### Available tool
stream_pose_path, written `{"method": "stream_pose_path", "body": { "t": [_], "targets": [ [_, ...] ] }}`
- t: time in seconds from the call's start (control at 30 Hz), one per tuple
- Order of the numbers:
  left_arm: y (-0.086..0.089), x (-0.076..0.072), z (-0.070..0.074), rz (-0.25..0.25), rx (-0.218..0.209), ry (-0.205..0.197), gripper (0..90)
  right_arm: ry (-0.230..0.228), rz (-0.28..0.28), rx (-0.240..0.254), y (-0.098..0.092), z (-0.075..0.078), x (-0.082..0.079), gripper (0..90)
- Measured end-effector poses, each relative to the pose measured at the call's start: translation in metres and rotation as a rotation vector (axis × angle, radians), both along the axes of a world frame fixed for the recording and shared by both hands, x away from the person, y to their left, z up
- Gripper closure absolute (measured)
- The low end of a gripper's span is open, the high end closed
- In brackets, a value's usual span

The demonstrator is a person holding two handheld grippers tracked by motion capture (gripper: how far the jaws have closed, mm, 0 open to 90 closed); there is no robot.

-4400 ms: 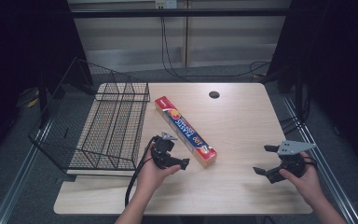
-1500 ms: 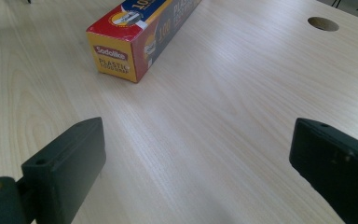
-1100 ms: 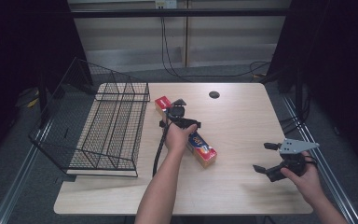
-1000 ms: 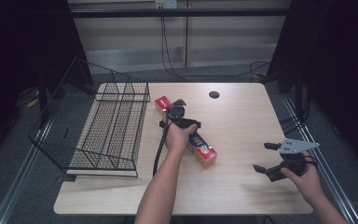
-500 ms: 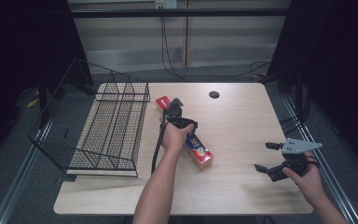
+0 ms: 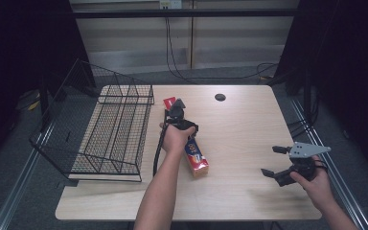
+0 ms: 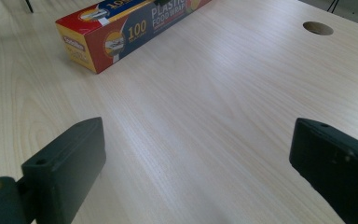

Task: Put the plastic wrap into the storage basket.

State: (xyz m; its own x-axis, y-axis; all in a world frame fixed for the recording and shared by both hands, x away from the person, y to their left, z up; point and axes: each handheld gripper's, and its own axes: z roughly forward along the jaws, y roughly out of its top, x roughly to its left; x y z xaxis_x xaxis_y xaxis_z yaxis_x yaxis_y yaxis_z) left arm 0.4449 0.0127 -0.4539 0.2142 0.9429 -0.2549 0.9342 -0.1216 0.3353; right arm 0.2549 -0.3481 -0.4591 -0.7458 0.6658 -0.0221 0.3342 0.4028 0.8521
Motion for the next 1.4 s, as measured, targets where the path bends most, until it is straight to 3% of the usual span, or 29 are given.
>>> {"method": "stream_pose_path", "body": {
  "t": [0.13,0.3,0.53,0.7,0.8,1.07,1.13,1.27,1.4],
  "targets": [
    [0.0,0.006,-0.006,0.02,-0.004,-0.002,19.6,0.005,0.004,0.002,0.0,0.0,0.001,3.2],
    [-0.004,0.007,-0.003,0.005,0.028,0.02,22.2,0.003,-0.002,-0.001,0.0,-0.001,0.001,3.2],
    [-0.001,0.003,0.009,-0.118,0.137,0.052,40.2,0.002,0.005,0.004,0.0,0.0,0.001,3.2],
    [0.002,0.001,0.012,-0.187,0.168,0.099,44.4,-0.004,0.002,0.006,0.0,0.0,0.001,3.2],
    [0.004,0.0,0.015,-0.212,0.177,0.109,44.6,-0.007,-0.001,0.008,-0.001,0.001,0.001,3.2],
    [0.007,0.0,0.028,-0.22,0.169,0.11,45.2,-0.004,-0.003,0.007,-0.002,0.0,0.001,3.2],
    [0.008,0.0,0.033,-0.23,0.175,0.109,45.4,-0.007,-0.003,0.01,-0.002,0.0,0.002,3.2],
    [0.011,0.0,0.047,-0.219,0.148,0.105,45.3,-0.006,-0.005,0.01,-0.002,0.0,0.002,3.2],
    [0.016,-0.001,0.061,-0.227,0.161,0.1,45.4,-0.008,-0.004,0.013,-0.002,0.0,0.002,3.2]
  ]
}}
